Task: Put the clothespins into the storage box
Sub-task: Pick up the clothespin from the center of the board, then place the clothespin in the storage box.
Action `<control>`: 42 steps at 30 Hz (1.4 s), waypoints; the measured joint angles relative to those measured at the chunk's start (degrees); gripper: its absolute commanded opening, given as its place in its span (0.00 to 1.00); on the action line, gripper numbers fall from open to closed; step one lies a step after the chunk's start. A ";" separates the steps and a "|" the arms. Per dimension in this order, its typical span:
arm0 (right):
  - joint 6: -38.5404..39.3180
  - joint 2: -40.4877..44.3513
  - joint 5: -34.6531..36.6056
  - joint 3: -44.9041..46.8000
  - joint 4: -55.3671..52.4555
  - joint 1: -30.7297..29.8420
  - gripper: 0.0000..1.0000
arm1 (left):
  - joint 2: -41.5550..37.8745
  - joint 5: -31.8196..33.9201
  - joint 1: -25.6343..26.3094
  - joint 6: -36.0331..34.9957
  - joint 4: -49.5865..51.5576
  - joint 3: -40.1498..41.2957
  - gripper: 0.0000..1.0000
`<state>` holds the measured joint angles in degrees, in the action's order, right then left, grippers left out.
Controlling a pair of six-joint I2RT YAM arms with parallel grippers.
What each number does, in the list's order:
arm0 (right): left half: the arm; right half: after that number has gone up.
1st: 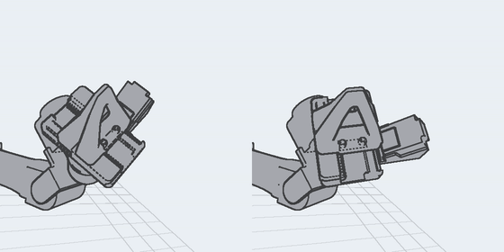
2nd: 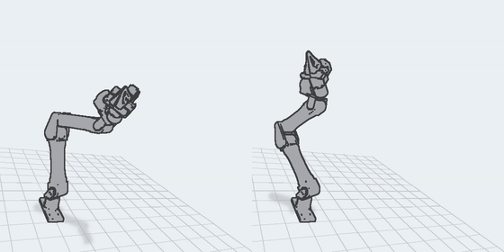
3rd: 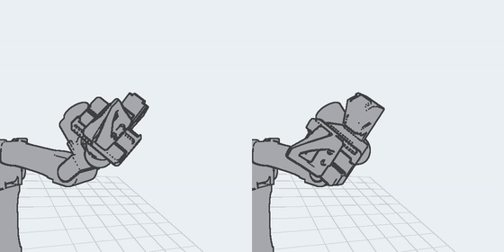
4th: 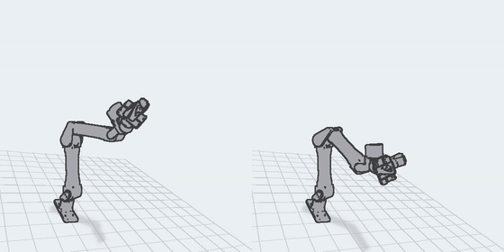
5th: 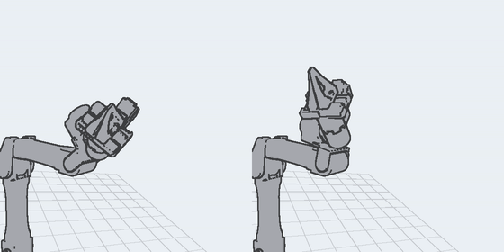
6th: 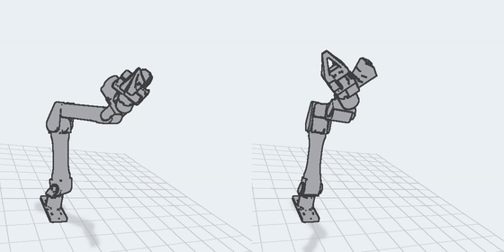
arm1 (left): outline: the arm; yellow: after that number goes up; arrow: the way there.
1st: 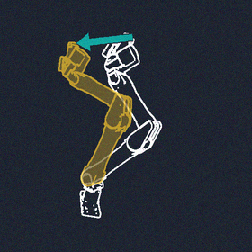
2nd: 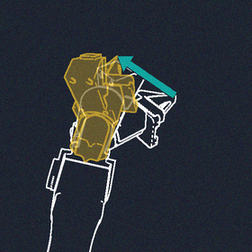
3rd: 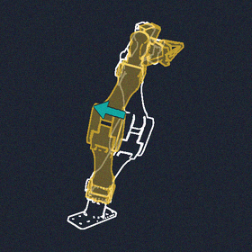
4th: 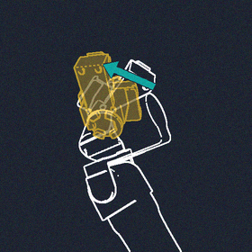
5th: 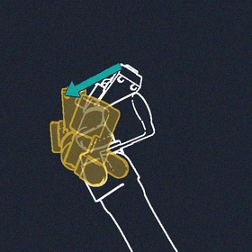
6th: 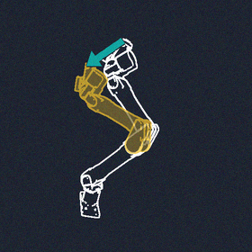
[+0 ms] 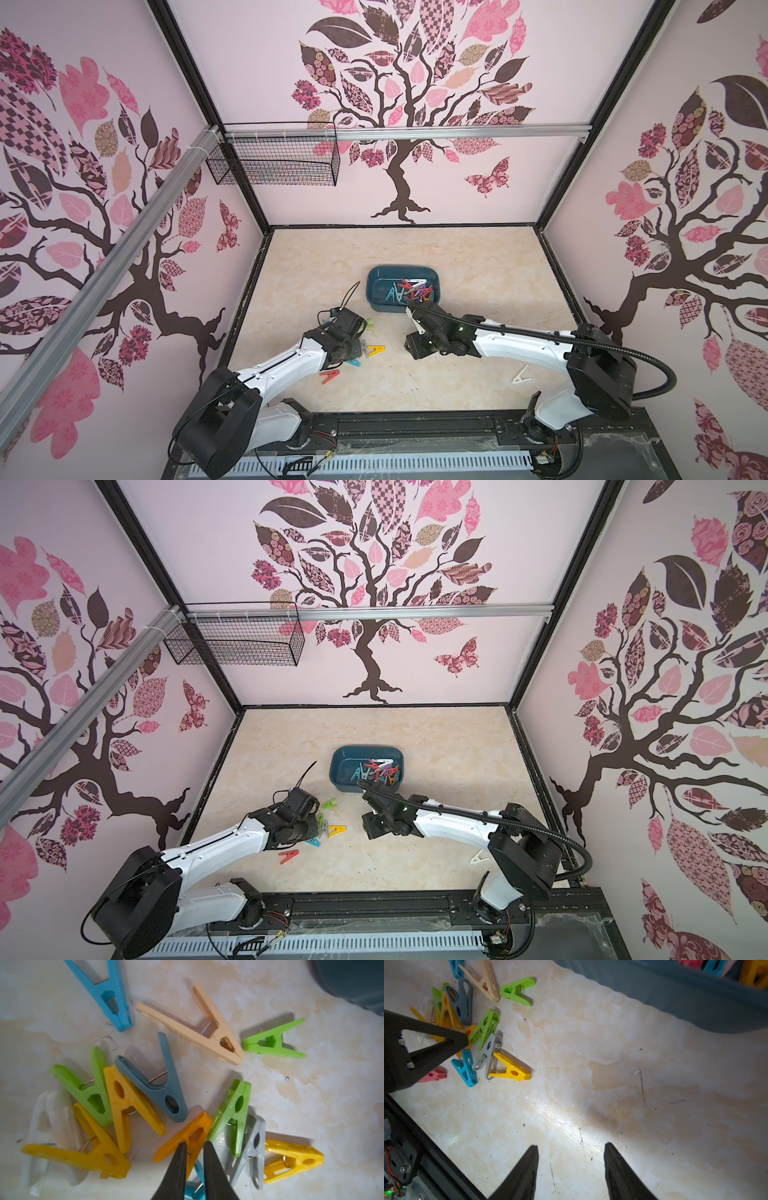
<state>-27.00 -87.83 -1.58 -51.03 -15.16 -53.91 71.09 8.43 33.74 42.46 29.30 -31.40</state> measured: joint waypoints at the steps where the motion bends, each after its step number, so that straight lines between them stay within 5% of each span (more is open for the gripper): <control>1: 0.00 0.00 0.09 0.02 0.00 0.00 0.55 | -0.33 -0.44 0.00 -0.07 0.46 0.00 0.24; 9: 0.00 0.00 0.28 0.09 0.02 0.00 0.55 | -6.51 -1.70 0.00 -0.26 5.49 0.09 0.28; 15: 0.02 0.00 0.28 0.09 0.02 0.00 0.54 | -1.62 -2.40 0.00 -0.26 5.66 0.11 0.26; 31: 0.04 0.00 0.98 0.09 -0.02 0.00 0.55 | 0.68 -2.43 0.00 -1.77 3.04 -0.11 0.04; 42: 0.33 0.15 4.09 0.09 -0.72 0.59 0.55 | -3.65 -2.54 0.00 -4.96 8.07 -8.57 0.01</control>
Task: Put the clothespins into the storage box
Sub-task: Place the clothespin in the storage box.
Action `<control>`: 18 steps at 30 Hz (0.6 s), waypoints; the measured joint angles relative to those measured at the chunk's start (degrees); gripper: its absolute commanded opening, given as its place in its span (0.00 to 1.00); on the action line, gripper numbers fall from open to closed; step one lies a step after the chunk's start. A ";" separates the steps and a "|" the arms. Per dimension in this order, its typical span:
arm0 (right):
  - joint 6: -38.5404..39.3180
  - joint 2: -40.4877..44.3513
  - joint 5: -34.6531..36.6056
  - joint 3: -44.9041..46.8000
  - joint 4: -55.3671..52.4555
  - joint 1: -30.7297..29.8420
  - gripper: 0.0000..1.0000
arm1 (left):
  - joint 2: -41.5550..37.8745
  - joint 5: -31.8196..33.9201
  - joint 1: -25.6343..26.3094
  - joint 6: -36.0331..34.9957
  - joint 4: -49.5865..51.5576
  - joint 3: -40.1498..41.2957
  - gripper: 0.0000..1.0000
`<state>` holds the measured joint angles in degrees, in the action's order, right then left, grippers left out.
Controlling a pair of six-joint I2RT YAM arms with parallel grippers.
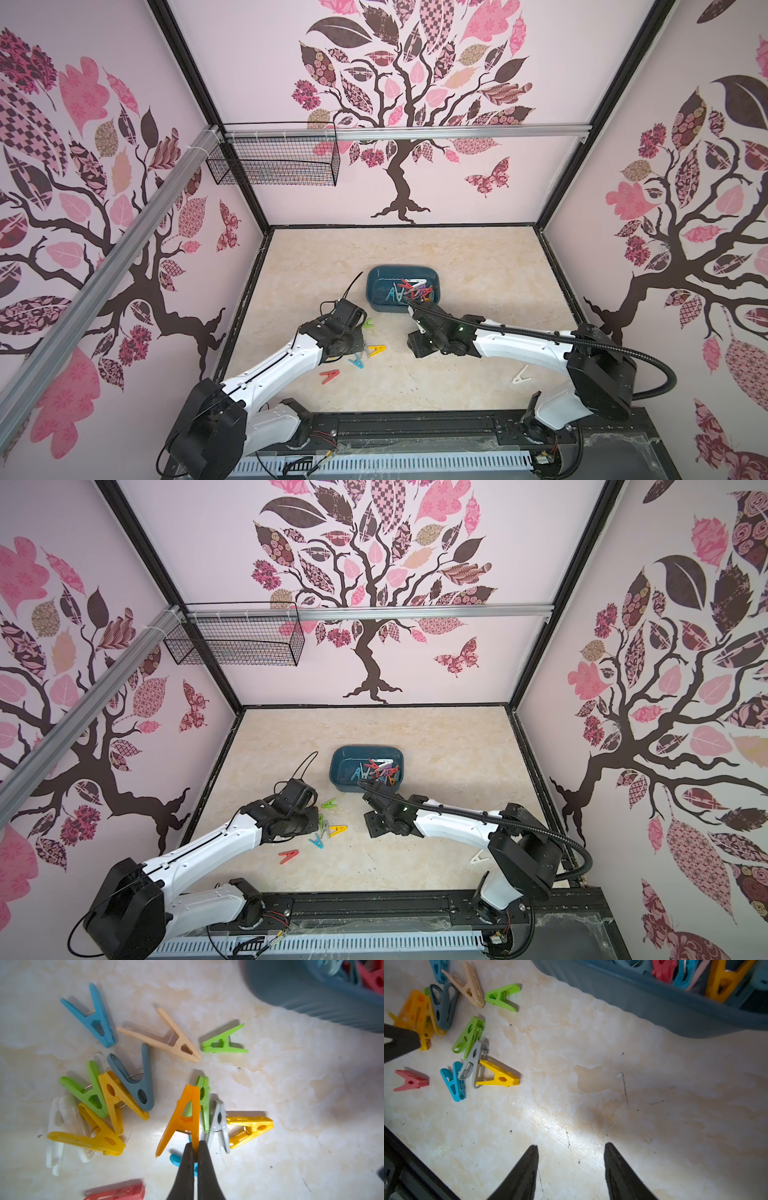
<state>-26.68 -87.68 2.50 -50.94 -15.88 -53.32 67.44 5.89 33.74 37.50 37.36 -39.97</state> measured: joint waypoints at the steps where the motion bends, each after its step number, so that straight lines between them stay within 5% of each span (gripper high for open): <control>1: -0.02 0.22 0.39 0.00 -0.24 0.31 0.55 | -0.04 -0.07 0.00 -0.26 0.26 -1.22 0.01; 10: -0.31 4.28 1.57 0.83 0.24 8.96 0.57 | 10.10 -3.04 1.14 -6.40 -7.26 -14.27 0.02; 18: 0.68 4.28 0.85 0.85 1.88 8.87 0.59 | 25.49 -4.11 0.76 -12.07 -15.43 -21.31 0.10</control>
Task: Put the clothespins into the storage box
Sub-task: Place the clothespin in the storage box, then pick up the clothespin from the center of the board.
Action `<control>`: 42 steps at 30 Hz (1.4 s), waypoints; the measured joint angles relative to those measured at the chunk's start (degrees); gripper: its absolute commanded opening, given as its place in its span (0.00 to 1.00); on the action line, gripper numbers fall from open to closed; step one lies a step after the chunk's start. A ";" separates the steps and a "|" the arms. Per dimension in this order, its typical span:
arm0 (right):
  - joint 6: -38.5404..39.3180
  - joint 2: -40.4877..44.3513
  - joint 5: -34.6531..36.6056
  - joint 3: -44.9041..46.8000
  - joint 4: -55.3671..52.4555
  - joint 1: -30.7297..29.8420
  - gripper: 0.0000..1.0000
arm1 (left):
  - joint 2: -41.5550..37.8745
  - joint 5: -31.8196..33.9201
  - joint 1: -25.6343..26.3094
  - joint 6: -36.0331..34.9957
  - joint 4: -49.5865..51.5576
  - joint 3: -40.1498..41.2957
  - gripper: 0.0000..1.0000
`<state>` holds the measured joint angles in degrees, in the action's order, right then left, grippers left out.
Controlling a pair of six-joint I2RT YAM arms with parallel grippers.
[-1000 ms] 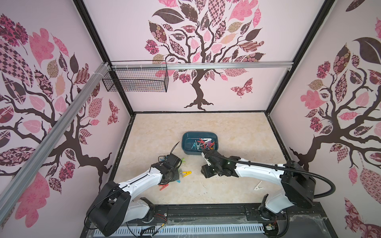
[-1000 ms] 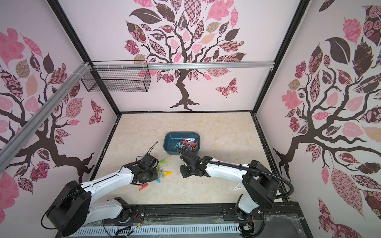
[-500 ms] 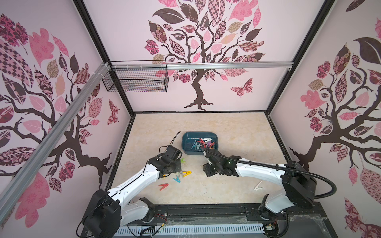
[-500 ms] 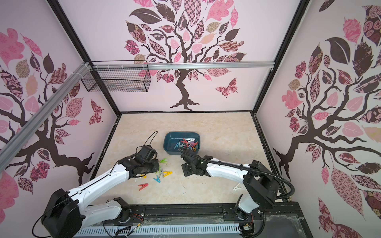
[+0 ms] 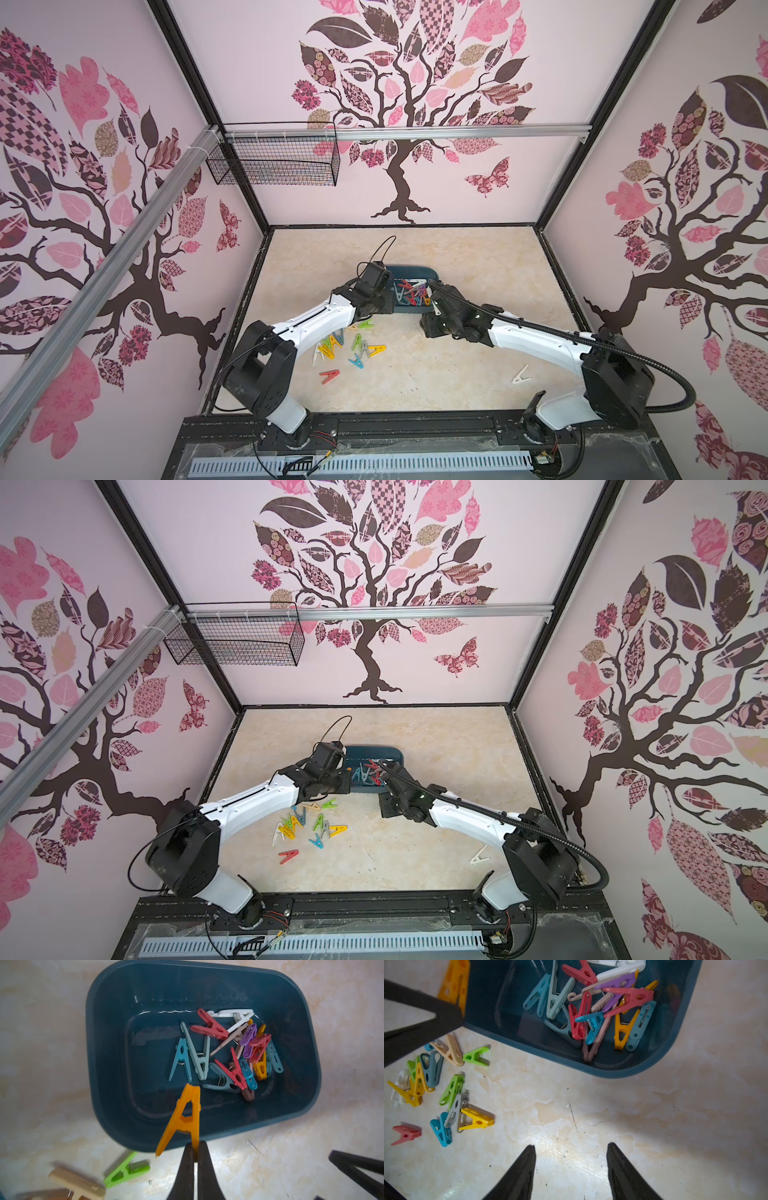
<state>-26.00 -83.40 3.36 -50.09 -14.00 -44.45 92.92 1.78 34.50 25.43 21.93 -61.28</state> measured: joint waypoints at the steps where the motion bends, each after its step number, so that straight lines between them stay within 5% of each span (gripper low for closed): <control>1: 0.39 0.00 -0.26 0.11 0.50 -0.07 0.59 | 0.98 -0.11 -0.31 -0.39 -0.42 -0.52 0.15; 6: 4.07 1.36 -2.19 3.26 4.52 -0.28 0.61 | 0.55 0.04 -2.45 -1.81 -1.92 -0.74 0.42; 18: 17.16 6.64 -14.19 9.22 13.66 -4.15 1.00 | -24.76 -0.33 -3.10 1.60 1.84 10.08 0.46; 23: 16.87 6.45 -15.43 8.66 12.68 -5.01 1.00 | -33.46 0.52 -3.34 5.11 9.60 17.14 0.46; 33: 12.17 2.56 5.55 -0.96 0.79 -9.27 1.00 | -35.23 1.27 -3.39 10.86 14.47 26.58 0.42; 42: 7.80 2.89 -6.05 3.48 3.28 -6.21 0.89 | -26.40 1.84 -3.39 11.04 11.21 26.88 0.37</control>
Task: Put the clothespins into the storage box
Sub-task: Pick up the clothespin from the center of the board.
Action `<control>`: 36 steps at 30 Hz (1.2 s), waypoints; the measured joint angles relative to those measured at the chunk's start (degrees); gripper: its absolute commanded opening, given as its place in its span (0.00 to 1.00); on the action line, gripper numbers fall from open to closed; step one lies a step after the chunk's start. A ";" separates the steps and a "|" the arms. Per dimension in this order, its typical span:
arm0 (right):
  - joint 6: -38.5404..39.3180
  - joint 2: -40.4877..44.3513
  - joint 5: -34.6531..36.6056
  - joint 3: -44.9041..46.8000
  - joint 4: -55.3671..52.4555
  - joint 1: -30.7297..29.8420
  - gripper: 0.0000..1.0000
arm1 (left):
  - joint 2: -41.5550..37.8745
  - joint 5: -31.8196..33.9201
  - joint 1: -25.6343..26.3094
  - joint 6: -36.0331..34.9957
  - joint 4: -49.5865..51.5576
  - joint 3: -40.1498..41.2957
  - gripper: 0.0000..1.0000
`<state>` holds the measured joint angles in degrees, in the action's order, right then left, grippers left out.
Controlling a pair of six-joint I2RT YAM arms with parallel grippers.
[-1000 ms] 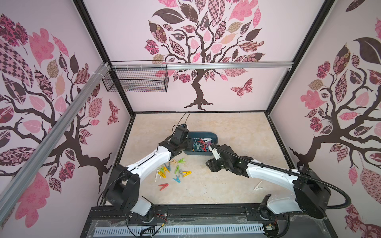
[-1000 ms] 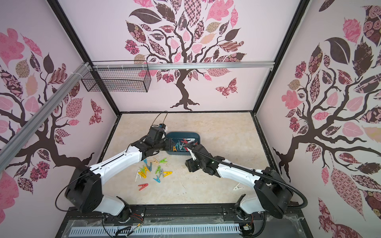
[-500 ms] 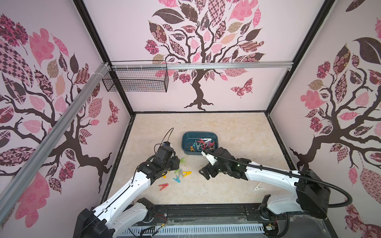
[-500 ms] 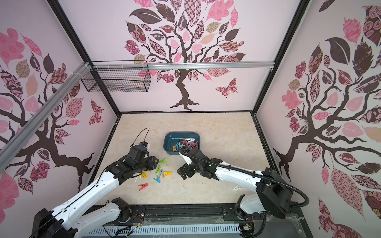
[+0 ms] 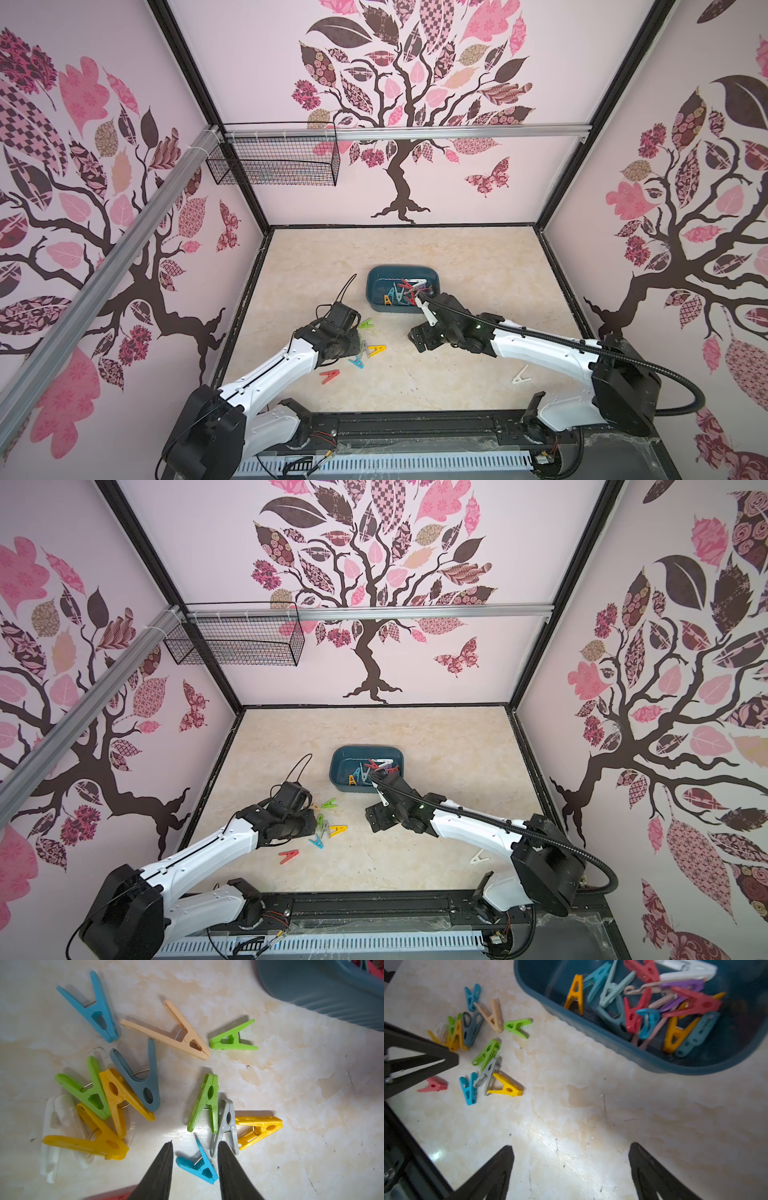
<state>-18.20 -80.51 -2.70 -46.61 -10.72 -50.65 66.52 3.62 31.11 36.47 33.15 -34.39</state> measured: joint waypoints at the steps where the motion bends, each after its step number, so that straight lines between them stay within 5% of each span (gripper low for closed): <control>1: 0.37 0.00 -1.14 0.33 0.63 -0.76 0.89 | 0.46 0.02 0.00 0.02 -0.44 0.04 0.36; 9: 9.51 0.02 -9.70 1.46 5.29 -5.22 0.90 | 6.19 0.20 0.00 -0.39 -4.26 0.04 0.31; 20: 18.34 0.11 -10.99 2.05 7.13 -5.55 0.88 | 11.52 0.68 0.00 -1.03 -8.41 0.02 0.20; 29: 20.00 -3.63 -8.15 0.24 8.59 -5.55 0.89 | 12.07 0.24 -0.02 -2.10 -9.27 -0.70 0.05; 36: 19.15 -6.08 2.05 -5.99 6.71 -4.66 0.91 | 6.91 0.52 0.00 -4.11 -0.44 -8.07 0.04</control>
<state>0.95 -86.59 -0.64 -52.60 -4.01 -55.31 73.43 4.14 31.11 32.36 32.71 -42.46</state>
